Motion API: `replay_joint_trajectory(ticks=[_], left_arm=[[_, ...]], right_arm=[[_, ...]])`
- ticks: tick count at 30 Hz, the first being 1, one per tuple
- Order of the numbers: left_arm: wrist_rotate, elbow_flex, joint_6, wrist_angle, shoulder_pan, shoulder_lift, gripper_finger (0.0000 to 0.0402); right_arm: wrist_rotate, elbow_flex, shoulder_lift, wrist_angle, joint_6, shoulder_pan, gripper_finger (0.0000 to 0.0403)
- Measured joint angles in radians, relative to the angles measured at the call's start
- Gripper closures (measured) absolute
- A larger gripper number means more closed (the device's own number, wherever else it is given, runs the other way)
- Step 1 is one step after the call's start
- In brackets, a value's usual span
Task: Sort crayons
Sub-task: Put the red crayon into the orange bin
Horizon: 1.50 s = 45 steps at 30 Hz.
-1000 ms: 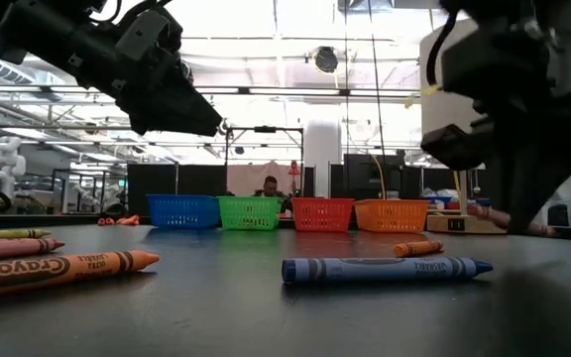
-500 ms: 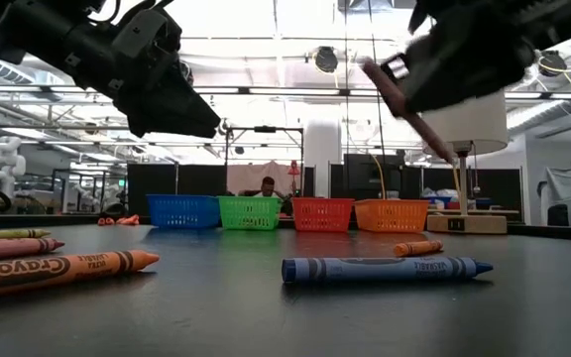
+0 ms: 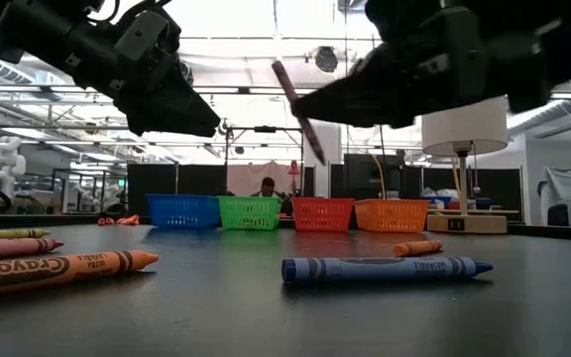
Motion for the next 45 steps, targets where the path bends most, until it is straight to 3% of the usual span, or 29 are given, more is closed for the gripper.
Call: replay_joint_trajectory(ticks=[4, 8, 14, 20, 28, 34, 45], left_arm=[[-0.018, 0.000, -0.001, 0.002, 0.000, 0.000, 0.0228], [-0.024, 0.000, 0.000, 0.000, 0.000, 0.000, 0.0228], [-0.025, 0.000, 0.006, -0.011, 0.002, 0.000, 0.0228], [-0.051, 0.000, 0.002, -0.023, 0.003, 0.000, 0.0228], [-0.075, 0.000, -0.002, -0.019, 0.018, 0.000, 0.0228], [-0.075, 0.000, -0.004, -0.019, 0.028, 0.000, 0.0228], [-0.067, 0.000, -0.003, -0.022, 0.027, 0.000, 0.0228]], right_arm=[[-0.087, 0.000, 0.011, 0.074, 0.001, -0.038, 0.0402], [-0.163, 0.000, -0.048, -0.019, -0.015, -0.069, 0.0402], [-0.168, 0.000, -0.156, -0.156, -0.063, -0.102, 0.0402], [-0.191, -0.016, -0.163, -0.088, -0.059, -0.139, 0.0402], [-0.194, -0.068, -0.082, 0.220, 0.081, -0.165, 0.0402], [-0.184, -0.068, -0.064, 0.256, 0.119, -0.167, 0.0402], [-0.176, -0.068, -0.063, 0.255, -0.066, -0.169, 0.0400]])
